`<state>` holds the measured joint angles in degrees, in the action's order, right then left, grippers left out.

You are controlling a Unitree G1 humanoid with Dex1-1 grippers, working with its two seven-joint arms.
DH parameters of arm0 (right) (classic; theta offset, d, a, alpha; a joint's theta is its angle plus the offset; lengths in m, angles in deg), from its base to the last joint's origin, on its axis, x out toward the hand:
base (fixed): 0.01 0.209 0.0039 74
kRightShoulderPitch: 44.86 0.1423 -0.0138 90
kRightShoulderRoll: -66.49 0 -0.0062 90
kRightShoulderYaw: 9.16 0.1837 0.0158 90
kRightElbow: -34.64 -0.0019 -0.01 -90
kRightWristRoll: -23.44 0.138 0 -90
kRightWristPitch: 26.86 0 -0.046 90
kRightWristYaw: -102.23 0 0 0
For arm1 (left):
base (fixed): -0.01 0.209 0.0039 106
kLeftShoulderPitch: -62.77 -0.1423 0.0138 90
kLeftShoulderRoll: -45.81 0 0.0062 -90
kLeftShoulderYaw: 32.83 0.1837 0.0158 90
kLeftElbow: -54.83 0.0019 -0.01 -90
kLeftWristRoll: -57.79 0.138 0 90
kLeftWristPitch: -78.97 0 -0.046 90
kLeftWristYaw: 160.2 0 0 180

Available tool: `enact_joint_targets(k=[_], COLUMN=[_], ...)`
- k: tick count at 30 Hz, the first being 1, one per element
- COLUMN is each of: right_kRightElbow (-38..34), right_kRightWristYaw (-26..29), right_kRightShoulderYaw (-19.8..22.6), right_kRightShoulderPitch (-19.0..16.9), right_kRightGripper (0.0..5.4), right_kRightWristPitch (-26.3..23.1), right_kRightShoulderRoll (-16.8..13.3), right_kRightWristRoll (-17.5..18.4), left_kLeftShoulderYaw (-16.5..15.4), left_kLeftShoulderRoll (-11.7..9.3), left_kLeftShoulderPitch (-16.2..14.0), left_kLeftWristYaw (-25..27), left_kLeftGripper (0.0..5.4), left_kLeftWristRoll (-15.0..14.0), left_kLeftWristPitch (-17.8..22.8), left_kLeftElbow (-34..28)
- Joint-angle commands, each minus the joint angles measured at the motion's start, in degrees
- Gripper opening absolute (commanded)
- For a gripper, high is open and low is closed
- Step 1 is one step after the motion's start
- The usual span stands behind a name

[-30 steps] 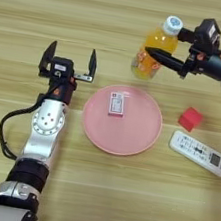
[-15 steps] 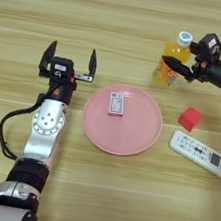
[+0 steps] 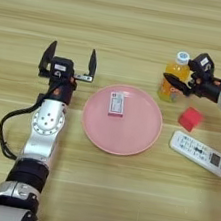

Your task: Move the objects on the table

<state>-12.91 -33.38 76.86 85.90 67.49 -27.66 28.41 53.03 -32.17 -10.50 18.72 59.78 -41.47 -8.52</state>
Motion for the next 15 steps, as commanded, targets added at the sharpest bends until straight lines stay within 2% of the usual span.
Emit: enact_joint_targets(k=[1, 7, 8, 15], right_kRightElbow=[1.28, 1.62, 1.78, 3.09], right_kRightWristYaw=[-0.16, -0.01, -0.04, -0.11], right_kRightShoulderYaw=[0.74, 0.82, 0.77, 0.70], right_kRightShoulderPitch=[-0.04, -0.44, -0.43, 0.08], right_kRightGripper=[3.53, 3.53, 3.82, 4.59], right_kRightWristPitch=[0.69, 0.86, 0.86, 1.05], right_kRightShoulderRoll=[-0.02, 0.22, 0.30, 0.56], right_kRightWristRoll=[-0.25, -0.22, -0.30, -0.79], left_kLeftShoulderYaw=[0.03, -0.05, -0.06, -0.06], left_kLeftShoulderRoll=[-0.22, -0.28, -0.28, -0.17], left_kLeftShoulderPitch=[0.37, 0.46, 0.49, 0.65], left_kLeftWristYaw=[-0.05, 0.04, 0.05, 0.01], left_kLeftGripper=[5.40, 5.40, 5.40, 5.40], left_kLeftWristRoll=[0.04, -0.09, -0.10, -0.15], left_kLeftWristPitch=[0.05, 0.07, 0.07, 0.10], left_kLeftElbow=[0.38, 0.48, 0.53, 0.71])
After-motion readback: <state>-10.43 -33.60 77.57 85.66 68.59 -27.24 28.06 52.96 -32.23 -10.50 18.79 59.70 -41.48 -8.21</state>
